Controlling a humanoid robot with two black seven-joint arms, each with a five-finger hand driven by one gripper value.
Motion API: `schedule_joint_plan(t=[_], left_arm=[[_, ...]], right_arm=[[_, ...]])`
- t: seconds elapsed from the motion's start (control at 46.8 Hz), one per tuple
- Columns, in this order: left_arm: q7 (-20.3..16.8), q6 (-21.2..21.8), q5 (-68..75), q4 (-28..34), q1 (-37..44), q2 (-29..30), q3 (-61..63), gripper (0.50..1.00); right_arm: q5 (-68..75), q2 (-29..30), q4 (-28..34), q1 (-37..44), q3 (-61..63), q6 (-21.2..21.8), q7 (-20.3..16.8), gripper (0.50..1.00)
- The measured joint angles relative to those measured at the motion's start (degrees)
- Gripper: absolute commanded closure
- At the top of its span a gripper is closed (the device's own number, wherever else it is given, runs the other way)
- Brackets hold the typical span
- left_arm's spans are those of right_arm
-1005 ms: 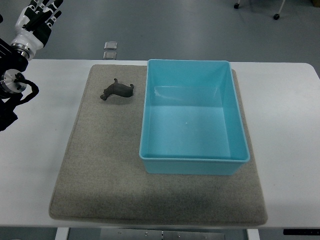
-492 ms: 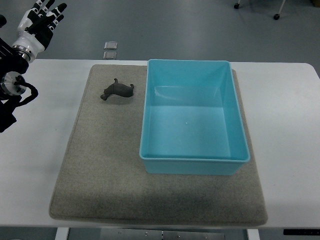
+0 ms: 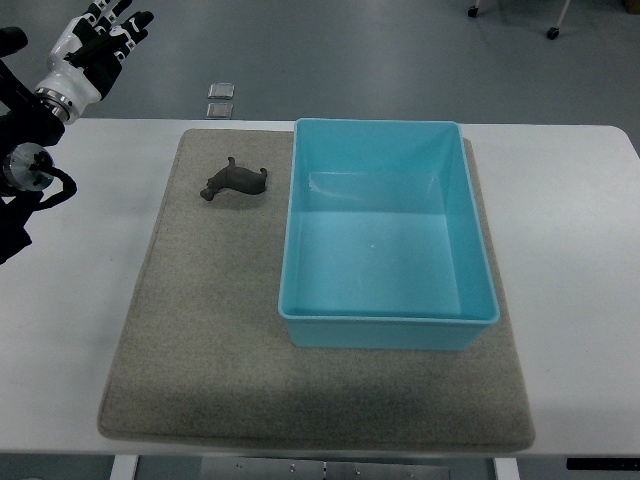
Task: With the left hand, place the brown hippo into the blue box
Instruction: 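Move the left hand over the brown hippo and lower it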
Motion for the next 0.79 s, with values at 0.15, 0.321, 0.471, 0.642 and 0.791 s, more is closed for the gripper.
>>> schedule_joint_plan(t=[0.15,0.321,0.471,0.642,0.791], left_arm=[[0.0,-0.1,10.59,-0.08,-0.68,0.17,0.02,0.508],[0.0,-0.1,22.07,-0.24,-0.7,0.18,0.02,0.516],[-0.26,0.49,32.66,-3.4,-0.71,0.22,0.02,0.519],[-0.43,0.67,40.16,-9.58,-1.36,3.72,0.01,0.516],[-0.07,0.7,47.83,-12.45,-1.65,4.83,0.01,0.514]], right_arm=[[0.0,0.0,0.0,0.0,-0.02,0.0,0.0,0.564],[0.0,0.0,0.0,0.0,-0.01,0.0,0.0,0.564],[0.0,0.0,0.0,0.0,0.0,0.0,0.0,0.564],[0.0,0.0,0.0,-0.01,0.0,0.0,0.0,0.564],[0.0,0.0,0.0,0.0,0.0,0.01,0.0,0.564]])
